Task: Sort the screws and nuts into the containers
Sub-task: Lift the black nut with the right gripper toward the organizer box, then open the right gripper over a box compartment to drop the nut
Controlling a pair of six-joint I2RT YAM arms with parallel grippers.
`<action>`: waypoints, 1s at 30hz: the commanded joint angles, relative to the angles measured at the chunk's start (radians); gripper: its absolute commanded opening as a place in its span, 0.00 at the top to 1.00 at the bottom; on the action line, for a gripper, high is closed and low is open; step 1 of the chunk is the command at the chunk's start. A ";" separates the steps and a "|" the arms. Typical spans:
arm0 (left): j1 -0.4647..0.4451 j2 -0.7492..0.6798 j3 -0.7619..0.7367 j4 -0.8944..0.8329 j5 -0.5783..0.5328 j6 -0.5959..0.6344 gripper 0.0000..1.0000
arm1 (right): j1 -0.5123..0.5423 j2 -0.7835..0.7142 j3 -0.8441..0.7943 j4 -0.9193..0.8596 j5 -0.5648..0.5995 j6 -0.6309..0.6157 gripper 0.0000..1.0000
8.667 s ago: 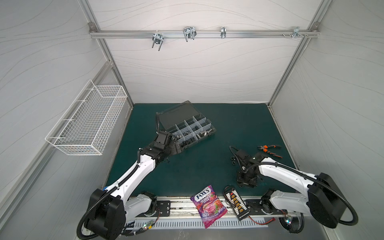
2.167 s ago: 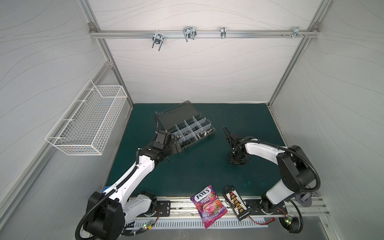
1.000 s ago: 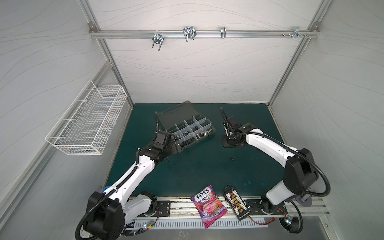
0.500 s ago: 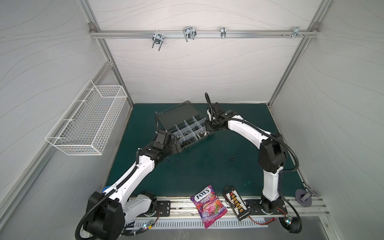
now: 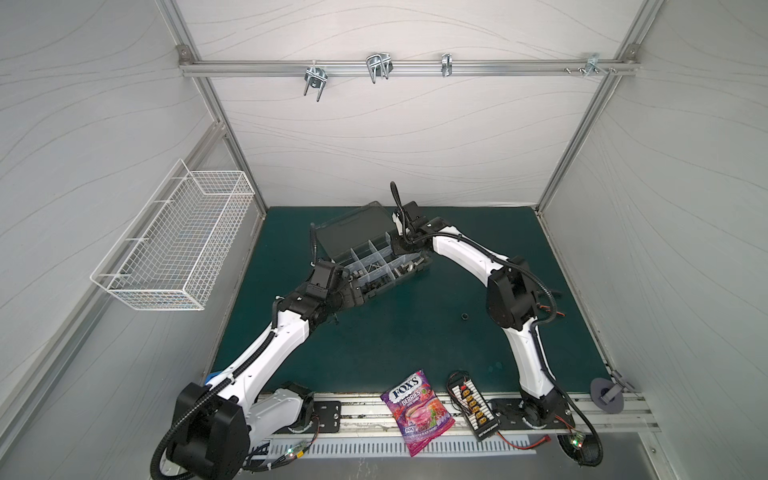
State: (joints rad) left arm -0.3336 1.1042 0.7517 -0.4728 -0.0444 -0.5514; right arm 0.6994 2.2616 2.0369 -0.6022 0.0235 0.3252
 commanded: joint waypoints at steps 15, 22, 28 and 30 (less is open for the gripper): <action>0.005 -0.013 0.041 0.011 -0.003 0.000 0.01 | 0.026 0.147 0.143 -0.040 -0.045 -0.034 0.92; 0.005 -0.017 0.044 0.010 -0.006 -0.001 0.01 | 0.028 0.143 0.146 -0.049 -0.039 -0.033 0.81; 0.005 -0.019 0.043 0.004 -0.008 0.001 0.01 | 0.027 0.125 0.146 -0.055 -0.030 -0.035 0.76; 0.005 -0.022 0.043 0.003 -0.009 0.000 0.01 | 0.028 0.121 0.146 -0.055 -0.029 -0.035 0.73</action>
State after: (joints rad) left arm -0.3340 1.1011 0.7517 -0.4728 -0.0448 -0.5510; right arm 0.7181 2.3913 2.1605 -0.6304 -0.0086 0.3096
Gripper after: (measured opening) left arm 0.993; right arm 0.263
